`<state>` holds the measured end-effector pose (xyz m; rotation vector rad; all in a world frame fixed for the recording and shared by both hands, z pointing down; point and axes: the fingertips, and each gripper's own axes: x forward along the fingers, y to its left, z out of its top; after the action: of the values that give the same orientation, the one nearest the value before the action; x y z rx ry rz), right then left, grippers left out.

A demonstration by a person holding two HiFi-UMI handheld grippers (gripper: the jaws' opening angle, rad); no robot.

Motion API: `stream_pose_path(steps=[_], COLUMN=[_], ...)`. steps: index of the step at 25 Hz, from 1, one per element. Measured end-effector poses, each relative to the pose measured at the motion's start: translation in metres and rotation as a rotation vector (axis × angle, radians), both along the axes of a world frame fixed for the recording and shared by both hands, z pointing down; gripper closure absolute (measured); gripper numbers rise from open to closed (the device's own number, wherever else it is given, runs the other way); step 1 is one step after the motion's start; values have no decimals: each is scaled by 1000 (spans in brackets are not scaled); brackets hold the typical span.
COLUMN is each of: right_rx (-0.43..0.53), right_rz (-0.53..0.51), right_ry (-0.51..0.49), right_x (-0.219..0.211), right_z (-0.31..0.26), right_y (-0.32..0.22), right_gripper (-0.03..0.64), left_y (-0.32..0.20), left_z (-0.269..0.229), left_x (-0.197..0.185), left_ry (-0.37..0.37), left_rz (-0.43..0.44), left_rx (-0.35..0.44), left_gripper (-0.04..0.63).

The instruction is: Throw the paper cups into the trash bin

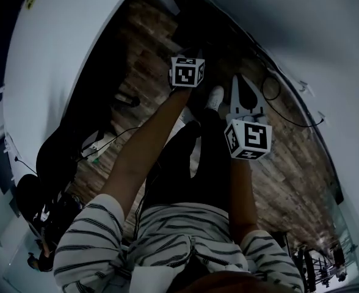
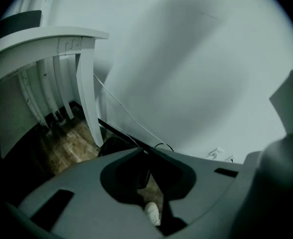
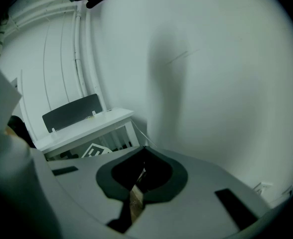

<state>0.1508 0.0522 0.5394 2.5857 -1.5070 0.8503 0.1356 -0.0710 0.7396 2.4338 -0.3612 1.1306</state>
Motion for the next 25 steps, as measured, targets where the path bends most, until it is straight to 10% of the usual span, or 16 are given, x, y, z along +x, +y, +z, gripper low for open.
stream_pose_path(steps=[25], right_rx=[62], right_rz=[-99], right_ry=[39], right_x=[-22], right_z=[-118], right_y=[-26], right_gripper=[607], left_y=[-20], left_z=[-209], left_x=[-30], left_ry=[272], left_rz=[-136], left_rx=[56], left_gripper=[572])
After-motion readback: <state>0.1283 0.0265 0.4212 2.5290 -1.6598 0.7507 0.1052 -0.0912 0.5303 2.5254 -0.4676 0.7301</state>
